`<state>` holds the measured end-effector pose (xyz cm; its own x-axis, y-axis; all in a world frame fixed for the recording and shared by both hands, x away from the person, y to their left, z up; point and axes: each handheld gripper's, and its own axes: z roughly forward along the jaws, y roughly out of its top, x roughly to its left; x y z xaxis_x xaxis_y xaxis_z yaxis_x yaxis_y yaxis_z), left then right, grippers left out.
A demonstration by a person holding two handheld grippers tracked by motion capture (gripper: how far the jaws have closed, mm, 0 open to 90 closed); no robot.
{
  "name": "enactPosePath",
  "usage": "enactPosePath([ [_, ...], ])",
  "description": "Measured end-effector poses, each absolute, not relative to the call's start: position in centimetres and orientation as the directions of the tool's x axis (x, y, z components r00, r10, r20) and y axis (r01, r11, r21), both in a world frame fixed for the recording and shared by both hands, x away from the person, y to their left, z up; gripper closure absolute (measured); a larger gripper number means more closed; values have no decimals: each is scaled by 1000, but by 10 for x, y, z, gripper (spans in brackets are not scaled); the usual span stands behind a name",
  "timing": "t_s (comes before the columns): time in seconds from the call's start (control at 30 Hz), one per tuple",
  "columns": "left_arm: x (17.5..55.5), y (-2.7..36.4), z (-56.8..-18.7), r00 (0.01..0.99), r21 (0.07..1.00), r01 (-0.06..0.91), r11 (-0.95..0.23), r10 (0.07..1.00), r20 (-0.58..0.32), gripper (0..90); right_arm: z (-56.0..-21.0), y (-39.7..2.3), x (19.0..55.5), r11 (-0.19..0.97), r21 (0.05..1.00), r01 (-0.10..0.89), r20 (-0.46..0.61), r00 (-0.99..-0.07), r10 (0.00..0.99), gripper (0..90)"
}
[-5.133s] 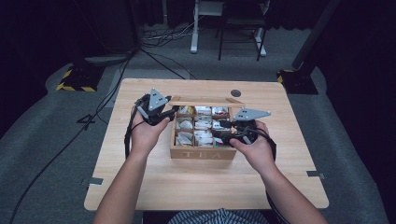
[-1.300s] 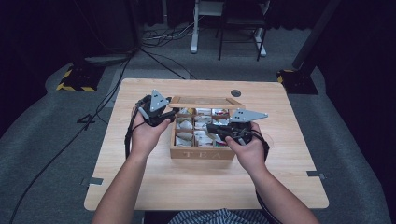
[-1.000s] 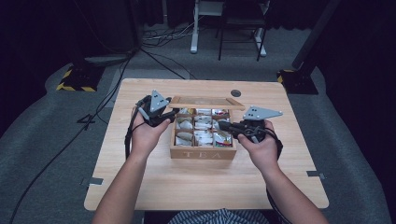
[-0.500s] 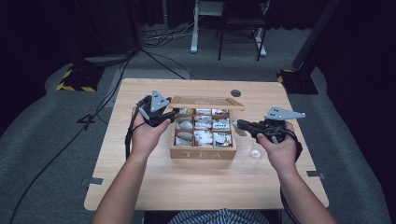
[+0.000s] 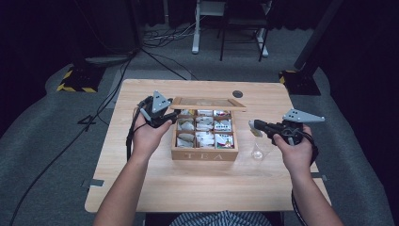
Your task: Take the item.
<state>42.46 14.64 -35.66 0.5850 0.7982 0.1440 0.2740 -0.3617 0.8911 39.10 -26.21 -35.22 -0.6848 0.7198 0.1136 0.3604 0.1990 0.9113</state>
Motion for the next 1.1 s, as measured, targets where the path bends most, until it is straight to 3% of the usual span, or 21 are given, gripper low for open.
enactPosePath([
  [0.43,424,146,-357,584,892,274,-360,799,143,552,-361,-287,391,225,893,390,77,-625,777,900],
  [1.1,424,146,-358,583,891,279,-359,800,139,551,-392,-305,395,162,879,449,146,-576,804,900],
])
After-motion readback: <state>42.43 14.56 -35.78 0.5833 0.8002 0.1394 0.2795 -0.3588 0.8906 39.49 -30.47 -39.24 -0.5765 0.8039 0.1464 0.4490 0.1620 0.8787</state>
